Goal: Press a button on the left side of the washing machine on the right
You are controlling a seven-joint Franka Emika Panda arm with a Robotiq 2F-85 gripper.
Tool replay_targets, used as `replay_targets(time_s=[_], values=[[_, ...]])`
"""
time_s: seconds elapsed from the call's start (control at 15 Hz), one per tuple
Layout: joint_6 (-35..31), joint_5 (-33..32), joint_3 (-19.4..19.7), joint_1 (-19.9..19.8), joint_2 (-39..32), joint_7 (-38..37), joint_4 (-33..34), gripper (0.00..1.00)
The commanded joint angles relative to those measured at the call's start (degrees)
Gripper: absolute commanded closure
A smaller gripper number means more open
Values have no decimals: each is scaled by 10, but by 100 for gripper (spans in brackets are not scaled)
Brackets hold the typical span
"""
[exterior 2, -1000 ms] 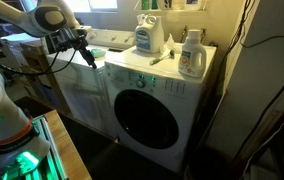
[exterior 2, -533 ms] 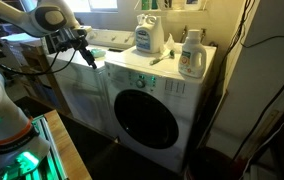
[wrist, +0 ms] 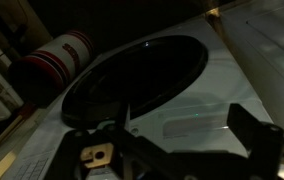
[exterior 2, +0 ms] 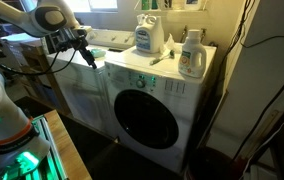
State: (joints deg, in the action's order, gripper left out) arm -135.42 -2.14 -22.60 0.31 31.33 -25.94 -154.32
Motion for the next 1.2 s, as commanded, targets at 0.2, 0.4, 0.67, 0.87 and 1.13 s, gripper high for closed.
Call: replay_targets(time_s=[0.2,0.4,0.67,0.87,1.13], values=[[-27,18,112,23,-13,108,-19,0],[-5,60,192,28,-19,201,-24,0],[-6,103,265,28,-31,307,-43,0],[-32,119,289,30,-74,368,-31,10],[-75,165,315,39,-132,428,-31,49]])
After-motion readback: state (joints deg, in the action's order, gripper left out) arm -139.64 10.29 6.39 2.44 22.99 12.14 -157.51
